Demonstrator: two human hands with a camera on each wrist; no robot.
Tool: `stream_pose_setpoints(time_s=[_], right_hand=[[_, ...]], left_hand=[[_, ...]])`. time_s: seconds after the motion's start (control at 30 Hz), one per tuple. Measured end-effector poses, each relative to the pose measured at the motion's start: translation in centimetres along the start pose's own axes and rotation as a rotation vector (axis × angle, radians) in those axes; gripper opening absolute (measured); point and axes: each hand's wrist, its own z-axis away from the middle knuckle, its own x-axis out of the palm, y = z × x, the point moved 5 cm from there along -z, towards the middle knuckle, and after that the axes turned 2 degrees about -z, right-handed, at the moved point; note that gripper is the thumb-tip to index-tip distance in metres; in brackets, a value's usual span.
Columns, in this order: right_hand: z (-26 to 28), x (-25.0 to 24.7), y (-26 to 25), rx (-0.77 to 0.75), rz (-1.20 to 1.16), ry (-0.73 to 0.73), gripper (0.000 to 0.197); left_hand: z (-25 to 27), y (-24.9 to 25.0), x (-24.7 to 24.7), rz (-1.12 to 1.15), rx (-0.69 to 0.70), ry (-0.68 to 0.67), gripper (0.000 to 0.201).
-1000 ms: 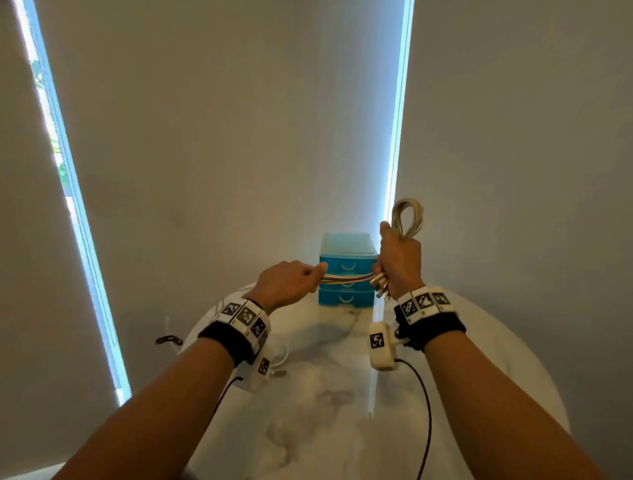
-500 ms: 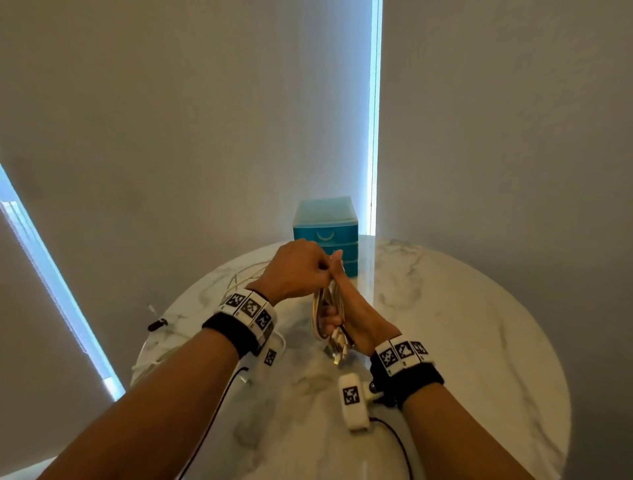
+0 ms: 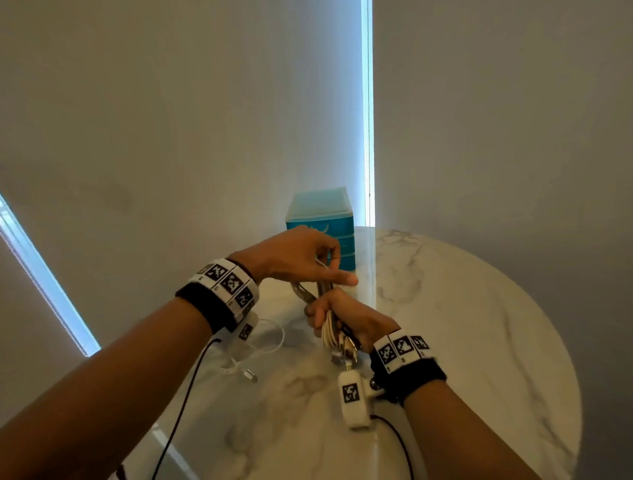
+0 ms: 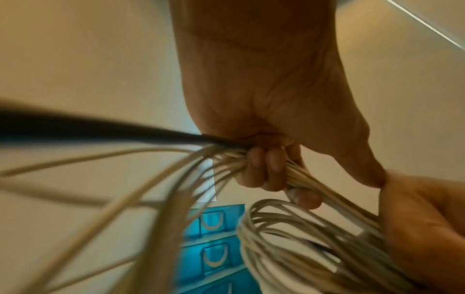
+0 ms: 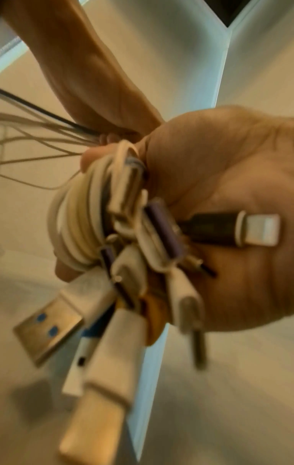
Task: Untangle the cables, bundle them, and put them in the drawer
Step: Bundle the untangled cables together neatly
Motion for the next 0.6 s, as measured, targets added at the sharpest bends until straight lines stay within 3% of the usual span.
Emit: stream_pose_setpoints(time_s=[0.07, 0.13, 0.27, 0.5, 0.6], right_hand=[[-0.2, -0.7, -0.3, -0.025, -0.031, 0.037, 0.016], [0.0, -0.8, -0.6, -0.048, -0.05, 0.06, 0.024], [0.2, -1.2, -0.7, -0.064, -0.149, 0.051, 0.036], [0.9, -1.2, -0.6, -0.021, -0.088, 0.066, 0.028], [1.0, -0.8, -0.6, 0.016, 0.013, 0.09, 0.02]], left_hand=[[0.3, -0.1, 0.0, 0.05, 0.048, -0.028, 0.038], [0.6, -0.8, -0.1, 0.094, 0.077, -0.052, 0.033], [1.0, -2.2, 0.1, 0.051, 0.023, -0.128, 0.045], [-0.3, -2.2, 0.8, -0.139, -0.056, 0.04, 0.04], [-0.7, -1.6, 1.0, -0.264, -0.043, 0.054, 0.035]])
